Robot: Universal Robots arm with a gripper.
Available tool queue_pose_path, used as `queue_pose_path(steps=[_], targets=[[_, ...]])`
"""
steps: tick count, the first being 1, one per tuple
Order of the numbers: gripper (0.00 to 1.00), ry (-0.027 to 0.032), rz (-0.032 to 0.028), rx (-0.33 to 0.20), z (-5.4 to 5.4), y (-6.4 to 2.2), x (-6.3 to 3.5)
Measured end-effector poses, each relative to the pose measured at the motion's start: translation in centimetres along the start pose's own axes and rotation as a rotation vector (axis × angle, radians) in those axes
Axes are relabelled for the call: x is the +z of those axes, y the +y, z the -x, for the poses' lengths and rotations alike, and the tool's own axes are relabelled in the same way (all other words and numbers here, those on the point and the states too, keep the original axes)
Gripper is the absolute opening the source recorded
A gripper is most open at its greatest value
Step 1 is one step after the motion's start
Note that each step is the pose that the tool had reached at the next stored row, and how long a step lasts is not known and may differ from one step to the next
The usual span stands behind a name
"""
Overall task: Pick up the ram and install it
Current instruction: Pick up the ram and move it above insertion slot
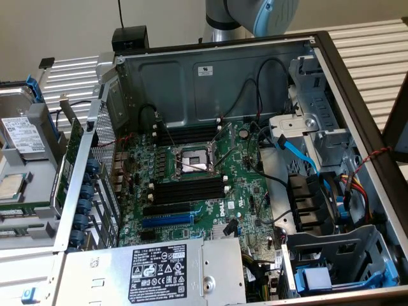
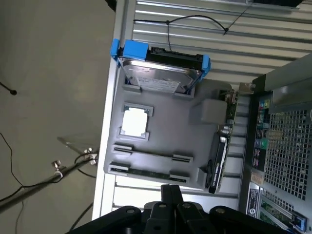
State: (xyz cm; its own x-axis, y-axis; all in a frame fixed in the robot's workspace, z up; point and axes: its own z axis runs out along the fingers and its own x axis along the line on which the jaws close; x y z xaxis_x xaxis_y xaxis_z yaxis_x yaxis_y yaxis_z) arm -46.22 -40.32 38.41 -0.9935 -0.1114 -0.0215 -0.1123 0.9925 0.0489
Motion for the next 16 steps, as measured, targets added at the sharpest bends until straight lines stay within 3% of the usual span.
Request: queue_pose_path(steps=[16], targets=[[0.11, 0.0150, 0.0024, -0.290, -0.01, 0.00, 0.00]])
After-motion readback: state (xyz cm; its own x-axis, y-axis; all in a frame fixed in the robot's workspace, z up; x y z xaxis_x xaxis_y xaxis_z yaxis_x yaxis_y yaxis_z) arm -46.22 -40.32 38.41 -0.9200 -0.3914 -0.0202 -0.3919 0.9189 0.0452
